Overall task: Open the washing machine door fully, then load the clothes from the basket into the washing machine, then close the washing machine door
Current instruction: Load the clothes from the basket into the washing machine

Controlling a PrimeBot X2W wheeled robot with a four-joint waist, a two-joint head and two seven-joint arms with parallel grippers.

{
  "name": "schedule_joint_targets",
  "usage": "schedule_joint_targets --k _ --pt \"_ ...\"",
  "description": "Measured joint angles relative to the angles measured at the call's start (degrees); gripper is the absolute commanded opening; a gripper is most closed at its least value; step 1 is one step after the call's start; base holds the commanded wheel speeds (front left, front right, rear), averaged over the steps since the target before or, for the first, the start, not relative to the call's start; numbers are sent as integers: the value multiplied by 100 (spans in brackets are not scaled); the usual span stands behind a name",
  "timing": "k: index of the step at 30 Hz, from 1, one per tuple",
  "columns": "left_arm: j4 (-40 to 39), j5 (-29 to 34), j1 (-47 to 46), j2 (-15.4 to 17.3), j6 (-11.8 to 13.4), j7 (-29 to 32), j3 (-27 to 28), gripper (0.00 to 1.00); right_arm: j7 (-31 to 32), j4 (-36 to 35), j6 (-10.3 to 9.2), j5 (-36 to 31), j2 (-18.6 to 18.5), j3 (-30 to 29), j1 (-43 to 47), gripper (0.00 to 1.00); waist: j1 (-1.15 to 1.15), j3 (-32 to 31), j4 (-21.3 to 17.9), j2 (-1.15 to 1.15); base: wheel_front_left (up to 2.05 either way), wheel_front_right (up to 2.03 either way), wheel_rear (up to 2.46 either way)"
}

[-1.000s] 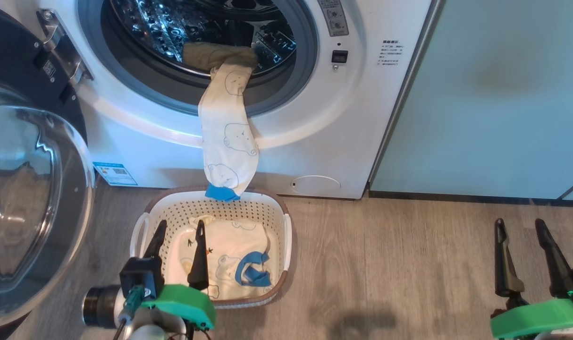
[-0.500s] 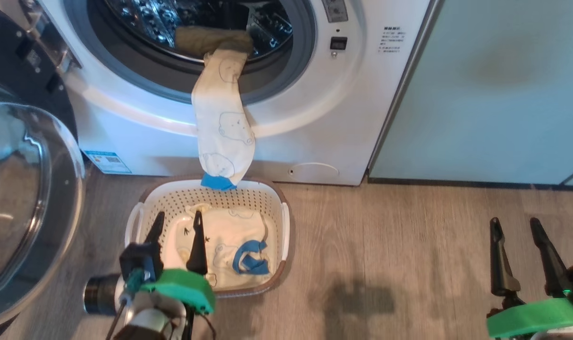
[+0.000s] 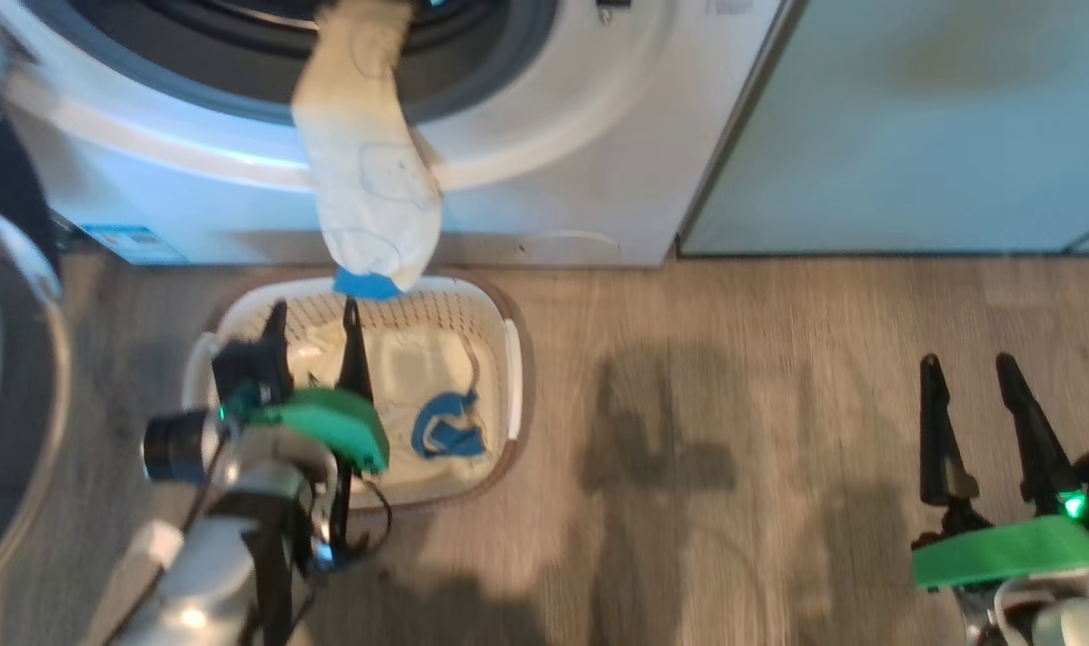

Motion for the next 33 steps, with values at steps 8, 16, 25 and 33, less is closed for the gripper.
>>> schedule_joint_targets --k 8,16,25,33 --pt "1127 -149 -1088 -47 -508 194 18 100 -52 92 0 171 0 123 -463 100 0 659 -242 0 0 0 0" --pt "2237 -272 -2091 -54 -886 301 108 100 -57 53 0 361 0 222 -823 100 0 1208 -489 0 0 0 0" --pt "3123 -291 -2978 -19 -1137 300 113 100 -58 4 0 541 0 326 -1048 100 0 1674 -787 0 0 0 0" --pt "3712 -283 -3488 -13 -1185 286 92 100 -58 -4 0 638 0 382 -1212 100 -1 1937 -904 0 0 0 0"
